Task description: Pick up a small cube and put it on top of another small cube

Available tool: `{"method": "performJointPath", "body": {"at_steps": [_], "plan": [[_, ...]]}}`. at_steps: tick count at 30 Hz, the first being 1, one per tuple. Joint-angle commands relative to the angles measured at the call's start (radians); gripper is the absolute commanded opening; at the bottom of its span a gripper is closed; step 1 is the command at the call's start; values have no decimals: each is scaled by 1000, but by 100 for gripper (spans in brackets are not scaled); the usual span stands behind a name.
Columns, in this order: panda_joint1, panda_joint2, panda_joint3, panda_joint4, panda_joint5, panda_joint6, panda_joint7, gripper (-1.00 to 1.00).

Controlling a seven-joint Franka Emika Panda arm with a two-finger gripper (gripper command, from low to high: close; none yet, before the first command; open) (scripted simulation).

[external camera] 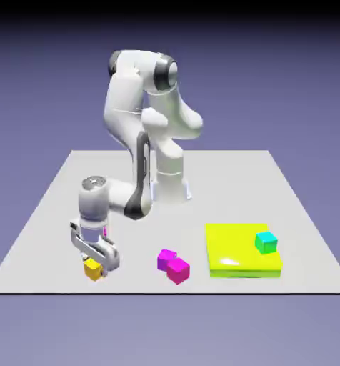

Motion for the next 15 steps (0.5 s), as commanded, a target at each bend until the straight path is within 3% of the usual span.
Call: {"method": "performJointPath", "body": {"at_steps": [1,6,15], "plan": [[8,-36,-8,-11,-5,-25,4,-100],[61,-212,-36,-70,-32,-142,5,-100],[368,-424,124,-204,-70,-213,-271,-100]]}}
